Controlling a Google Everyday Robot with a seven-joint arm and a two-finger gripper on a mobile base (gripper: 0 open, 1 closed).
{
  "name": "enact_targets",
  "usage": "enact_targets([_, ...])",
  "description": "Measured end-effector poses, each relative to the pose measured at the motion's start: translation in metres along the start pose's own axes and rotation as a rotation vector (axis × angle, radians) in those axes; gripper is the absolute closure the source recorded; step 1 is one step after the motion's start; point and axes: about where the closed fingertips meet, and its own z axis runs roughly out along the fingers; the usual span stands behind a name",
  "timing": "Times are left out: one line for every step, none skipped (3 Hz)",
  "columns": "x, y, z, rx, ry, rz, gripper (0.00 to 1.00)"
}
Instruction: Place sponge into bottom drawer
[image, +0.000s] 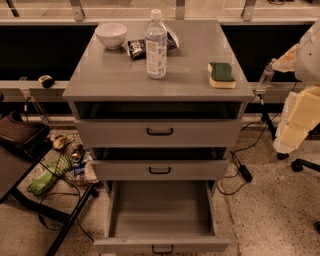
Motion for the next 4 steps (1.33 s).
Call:
enact_targets([0.0, 0.0, 0.0, 0.0, 0.0, 0.0, 0.0])
enact_targets([-0.001, -0.005, 0.002, 0.018, -0.023, 0.014, 0.0])
enact_targets([0.003, -0.034, 0.019, 0.045, -0.118, 0.142, 0.0])
enact_targets([0.007, -0.111, 0.051, 0.095, -0.236, 0.433, 0.0])
